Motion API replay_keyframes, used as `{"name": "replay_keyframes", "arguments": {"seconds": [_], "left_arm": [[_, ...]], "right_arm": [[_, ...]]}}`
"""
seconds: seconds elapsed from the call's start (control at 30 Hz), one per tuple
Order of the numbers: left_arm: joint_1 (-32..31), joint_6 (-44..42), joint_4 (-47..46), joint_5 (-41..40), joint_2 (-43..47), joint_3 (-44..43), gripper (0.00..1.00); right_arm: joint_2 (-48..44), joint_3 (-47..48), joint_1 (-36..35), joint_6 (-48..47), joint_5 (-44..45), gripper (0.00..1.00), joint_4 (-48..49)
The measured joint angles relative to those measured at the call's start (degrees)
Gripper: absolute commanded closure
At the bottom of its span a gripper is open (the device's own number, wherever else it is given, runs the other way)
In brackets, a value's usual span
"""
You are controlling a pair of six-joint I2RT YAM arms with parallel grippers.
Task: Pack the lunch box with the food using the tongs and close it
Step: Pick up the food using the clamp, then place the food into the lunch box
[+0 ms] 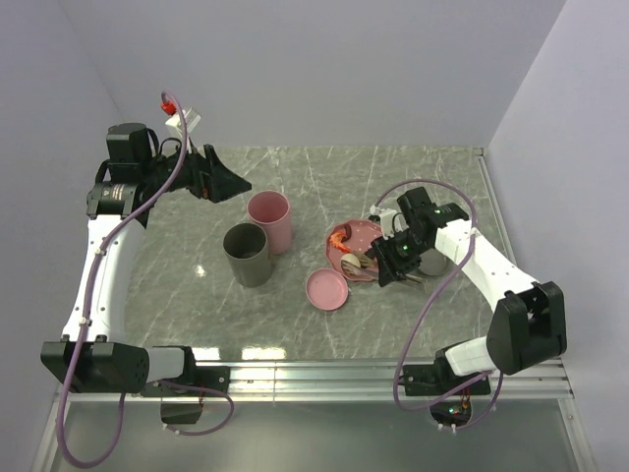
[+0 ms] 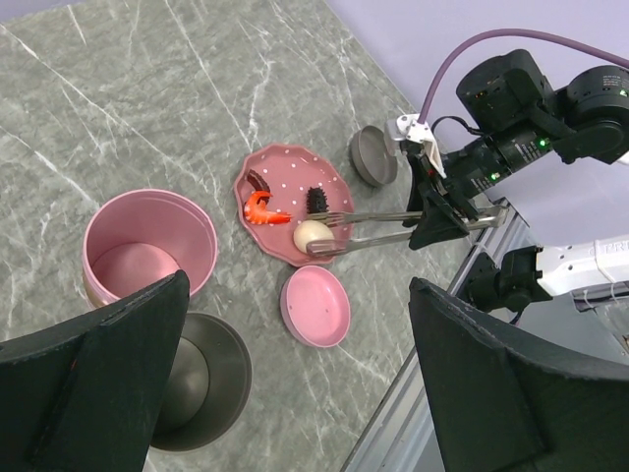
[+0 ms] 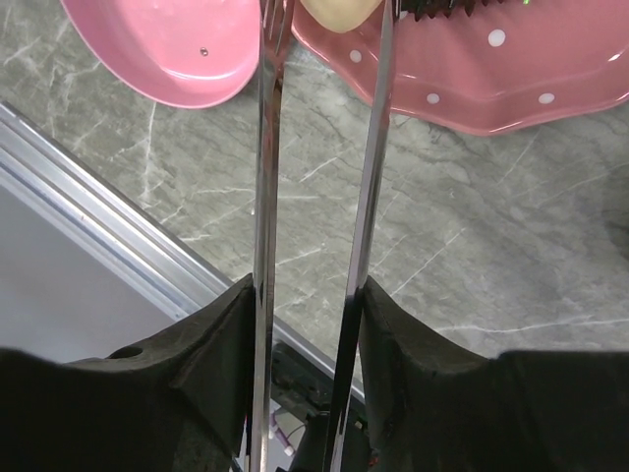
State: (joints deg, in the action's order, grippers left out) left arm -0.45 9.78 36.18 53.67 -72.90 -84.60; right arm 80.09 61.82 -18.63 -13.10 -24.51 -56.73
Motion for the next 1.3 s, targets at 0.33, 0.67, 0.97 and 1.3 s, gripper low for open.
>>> {"name": "replay_keyframes", "arguments": {"seconds": [0.33, 0.67, 0.97, 1.3], "left_arm": [[0.0, 0.6, -1.1, 0.0, 0.0, 0.0, 0.01], [0.0, 3.3, -4.4, 0.0, 0.2, 1.9, 0.01], [0.0, 6.8, -6.4, -0.1, -0.2, 2.5, 0.00], [4.0, 11.4, -10.3, 0.8, -0.2, 4.4, 0.01]], "right_arm": [[-1.9, 2.0, 0.0, 0.0, -1.5, 0.62, -0.7], [-2.9, 11.8, 0.3, 1.0, -5.4, 0.63, -1.3], [2.7, 29.6, -0.4, 3.4, -11.3, 0.63, 0.9], [14.3, 39.9, -7.7, 5.7, -12.0, 0.63, 2.6]]}}
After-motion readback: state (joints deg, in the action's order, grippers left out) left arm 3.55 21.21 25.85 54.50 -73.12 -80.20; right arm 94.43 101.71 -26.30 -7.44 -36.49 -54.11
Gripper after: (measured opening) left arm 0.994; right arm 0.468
